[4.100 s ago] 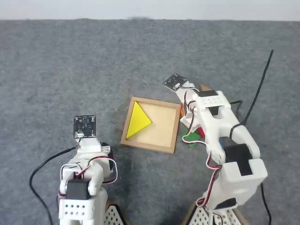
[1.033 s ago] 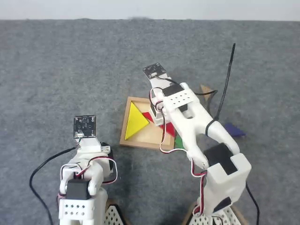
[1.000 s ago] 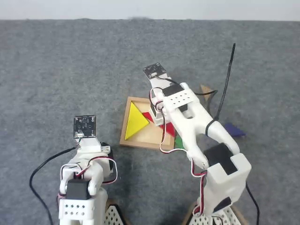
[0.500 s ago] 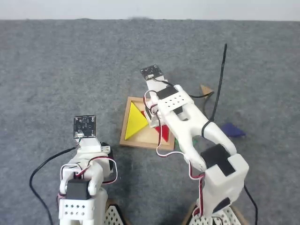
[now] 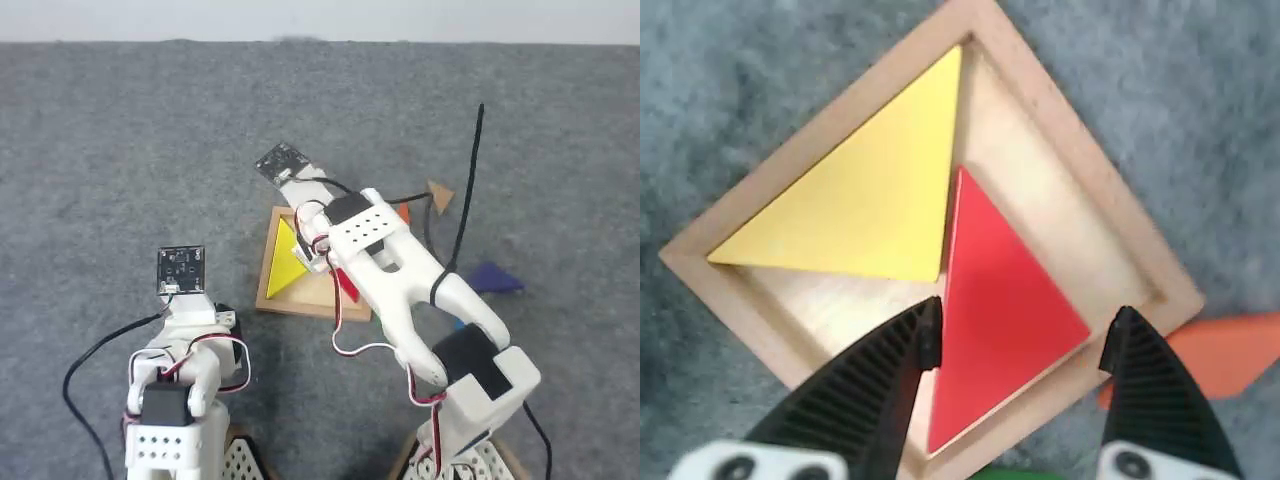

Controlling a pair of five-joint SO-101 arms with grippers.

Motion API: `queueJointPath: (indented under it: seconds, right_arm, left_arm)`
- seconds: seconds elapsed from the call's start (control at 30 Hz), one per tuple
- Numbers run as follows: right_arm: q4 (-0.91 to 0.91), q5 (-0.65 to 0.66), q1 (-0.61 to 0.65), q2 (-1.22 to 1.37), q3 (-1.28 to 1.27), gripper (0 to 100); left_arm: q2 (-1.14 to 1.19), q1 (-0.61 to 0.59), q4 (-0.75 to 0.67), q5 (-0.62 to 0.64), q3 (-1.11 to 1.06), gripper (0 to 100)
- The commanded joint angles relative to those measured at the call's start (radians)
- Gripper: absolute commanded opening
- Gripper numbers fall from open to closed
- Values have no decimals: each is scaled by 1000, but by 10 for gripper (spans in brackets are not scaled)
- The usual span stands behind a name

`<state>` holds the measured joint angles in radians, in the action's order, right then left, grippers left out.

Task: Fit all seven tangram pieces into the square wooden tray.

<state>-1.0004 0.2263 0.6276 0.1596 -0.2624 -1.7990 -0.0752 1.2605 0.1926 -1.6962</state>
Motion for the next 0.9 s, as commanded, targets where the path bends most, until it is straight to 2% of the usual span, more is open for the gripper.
queueJointPath:
  seconds: [0.0, 0.2, 0.37, 0.43, 0.53, 0.6, 0.73, 0.87]
  right_arm:
    - [44, 133, 10, 30, 14, 278]
    - [44, 241, 48, 65, 11, 278]
    - [-50, 233, 28, 18, 8, 276]
    - [-102, 150, 27, -38, -34, 276]
    - [-56, -95, 25, -113, -152, 274]
    - [-16, -206, 27, -150, -218, 274]
    - [5, -285, 21, -154, -230, 274]
    - [5, -295, 21, -104, -229, 274]
  left_arm:
    - [-20, -5, 2, -9, 13, 14]
    - [-20, -5, 2, -9, 13, 14]
    - [-20, -5, 2, -9, 13, 14]
    - [-20, -5, 2, -9, 13, 14]
    - [-20, -5, 2, -9, 13, 14]
    - [-20, -5, 2, -9, 13, 14]
    - [-20, -5, 2, -9, 13, 14]
    - [-20, -5, 2, -9, 13, 14]
